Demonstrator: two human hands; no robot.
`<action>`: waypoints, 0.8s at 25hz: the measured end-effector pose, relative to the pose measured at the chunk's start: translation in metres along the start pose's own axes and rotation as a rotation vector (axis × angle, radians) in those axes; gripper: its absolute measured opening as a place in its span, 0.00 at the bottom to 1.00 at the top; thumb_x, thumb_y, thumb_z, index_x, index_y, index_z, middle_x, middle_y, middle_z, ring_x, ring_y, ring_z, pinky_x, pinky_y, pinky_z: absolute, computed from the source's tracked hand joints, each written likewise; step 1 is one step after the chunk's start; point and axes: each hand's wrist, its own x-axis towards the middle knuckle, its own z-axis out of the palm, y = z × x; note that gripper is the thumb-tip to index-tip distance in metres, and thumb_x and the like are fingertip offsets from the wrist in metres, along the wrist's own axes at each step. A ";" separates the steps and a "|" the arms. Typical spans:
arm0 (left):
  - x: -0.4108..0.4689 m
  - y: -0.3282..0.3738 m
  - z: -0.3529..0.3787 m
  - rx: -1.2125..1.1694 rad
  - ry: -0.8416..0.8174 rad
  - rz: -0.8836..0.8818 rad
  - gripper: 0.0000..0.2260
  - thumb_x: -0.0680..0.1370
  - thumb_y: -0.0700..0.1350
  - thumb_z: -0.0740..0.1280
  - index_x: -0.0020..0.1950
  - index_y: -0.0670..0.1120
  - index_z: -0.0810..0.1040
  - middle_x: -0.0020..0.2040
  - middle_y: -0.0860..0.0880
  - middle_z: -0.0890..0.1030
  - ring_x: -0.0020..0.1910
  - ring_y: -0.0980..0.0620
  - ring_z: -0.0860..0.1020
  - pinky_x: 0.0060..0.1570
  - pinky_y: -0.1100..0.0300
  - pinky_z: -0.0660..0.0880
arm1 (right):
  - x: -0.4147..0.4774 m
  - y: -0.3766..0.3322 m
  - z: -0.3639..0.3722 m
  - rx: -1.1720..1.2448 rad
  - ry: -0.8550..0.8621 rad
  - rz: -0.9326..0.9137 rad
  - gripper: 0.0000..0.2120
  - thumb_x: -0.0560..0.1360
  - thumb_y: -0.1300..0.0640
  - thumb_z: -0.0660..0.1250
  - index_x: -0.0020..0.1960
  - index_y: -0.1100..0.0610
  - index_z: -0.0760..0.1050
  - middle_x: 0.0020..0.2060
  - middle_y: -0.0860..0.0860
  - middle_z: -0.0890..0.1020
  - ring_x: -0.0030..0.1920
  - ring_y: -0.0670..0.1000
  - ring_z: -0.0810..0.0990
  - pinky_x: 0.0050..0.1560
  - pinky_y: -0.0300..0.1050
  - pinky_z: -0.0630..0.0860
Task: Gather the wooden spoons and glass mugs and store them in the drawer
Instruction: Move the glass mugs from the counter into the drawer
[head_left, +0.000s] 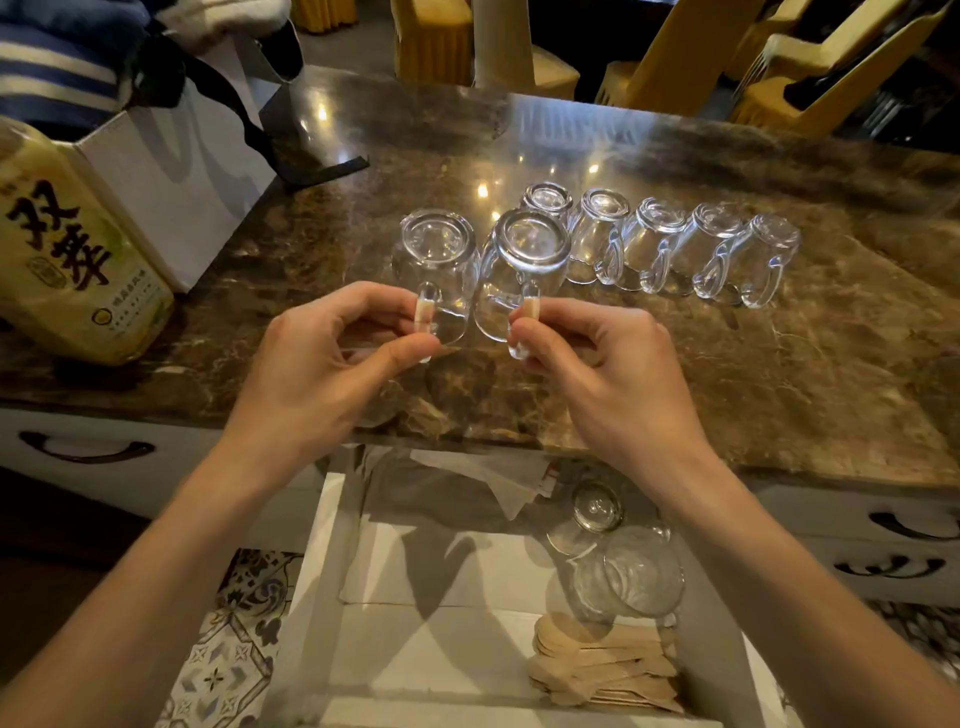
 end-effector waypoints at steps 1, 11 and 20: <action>-0.006 0.000 -0.002 -0.013 0.003 -0.005 0.12 0.69 0.51 0.70 0.51 0.51 0.80 0.44 0.55 0.82 0.44 0.60 0.81 0.44 0.71 0.76 | -0.006 -0.001 0.000 -0.006 -0.008 -0.013 0.08 0.76 0.55 0.67 0.44 0.59 0.81 0.36 0.57 0.83 0.40 0.60 0.81 0.44 0.60 0.78; -0.072 -0.008 0.002 -0.087 -0.067 -0.080 0.11 0.67 0.49 0.71 0.49 0.53 0.79 0.47 0.54 0.82 0.43 0.59 0.81 0.44 0.71 0.76 | -0.076 0.007 0.002 0.023 -0.129 0.007 0.05 0.75 0.56 0.68 0.48 0.52 0.82 0.39 0.44 0.84 0.42 0.42 0.81 0.41 0.42 0.78; -0.139 -0.026 0.005 -0.178 -0.141 -0.365 0.10 0.64 0.53 0.76 0.44 0.59 0.82 0.40 0.54 0.83 0.39 0.56 0.82 0.39 0.68 0.77 | -0.139 0.032 0.023 0.110 -0.282 0.076 0.05 0.75 0.53 0.67 0.49 0.51 0.80 0.42 0.43 0.82 0.44 0.43 0.81 0.38 0.30 0.76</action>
